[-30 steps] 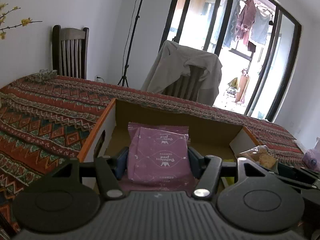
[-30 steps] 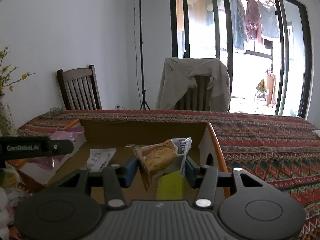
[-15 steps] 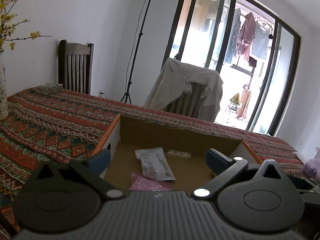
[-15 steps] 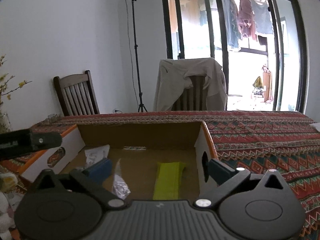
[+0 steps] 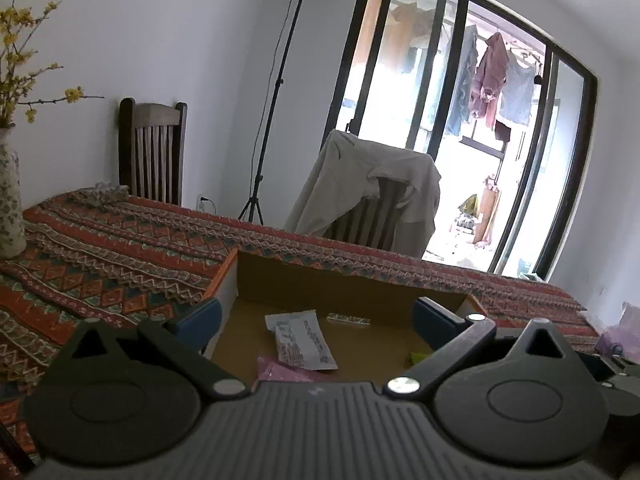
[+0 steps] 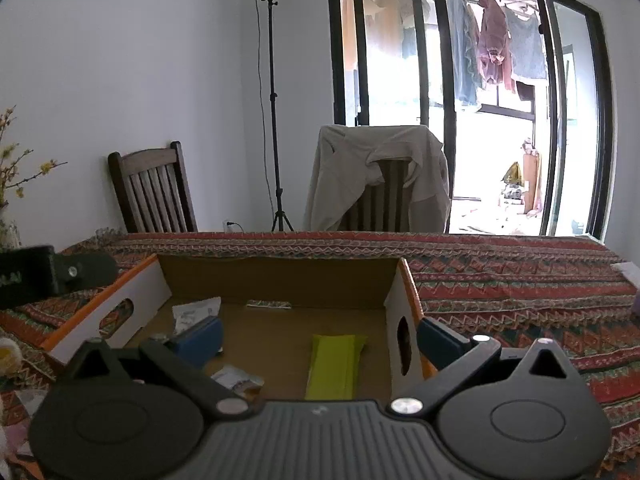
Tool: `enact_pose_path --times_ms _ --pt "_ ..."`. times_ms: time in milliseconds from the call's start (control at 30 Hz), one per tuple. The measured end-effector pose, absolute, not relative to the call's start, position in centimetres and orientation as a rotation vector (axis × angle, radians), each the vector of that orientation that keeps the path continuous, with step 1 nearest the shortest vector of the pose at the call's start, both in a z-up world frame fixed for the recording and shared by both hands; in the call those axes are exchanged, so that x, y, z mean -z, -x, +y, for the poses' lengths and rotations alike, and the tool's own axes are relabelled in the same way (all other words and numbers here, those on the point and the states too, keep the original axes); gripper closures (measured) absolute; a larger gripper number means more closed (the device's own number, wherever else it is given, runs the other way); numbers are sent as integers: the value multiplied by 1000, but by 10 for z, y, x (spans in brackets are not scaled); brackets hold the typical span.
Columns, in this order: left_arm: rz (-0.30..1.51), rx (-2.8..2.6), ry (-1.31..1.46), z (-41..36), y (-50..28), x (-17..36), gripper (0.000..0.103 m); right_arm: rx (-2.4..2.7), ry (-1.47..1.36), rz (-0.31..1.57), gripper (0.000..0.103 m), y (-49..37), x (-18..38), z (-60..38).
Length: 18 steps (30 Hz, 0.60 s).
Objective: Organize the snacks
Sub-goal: 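Move both open grippers from the box back to the snack pile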
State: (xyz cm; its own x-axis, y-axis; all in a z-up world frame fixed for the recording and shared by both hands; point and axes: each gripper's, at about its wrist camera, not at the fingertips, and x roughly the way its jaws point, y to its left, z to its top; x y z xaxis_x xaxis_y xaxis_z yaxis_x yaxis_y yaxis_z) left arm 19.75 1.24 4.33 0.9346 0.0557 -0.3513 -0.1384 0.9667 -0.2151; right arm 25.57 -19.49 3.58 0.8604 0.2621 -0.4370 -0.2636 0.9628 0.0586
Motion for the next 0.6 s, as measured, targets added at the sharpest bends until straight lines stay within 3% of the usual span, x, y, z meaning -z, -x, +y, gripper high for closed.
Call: enact_pose_path --times_ms 600 --pt "377 -102 223 24 -131 -44 0 -281 37 483 0 -183 -43 -202"
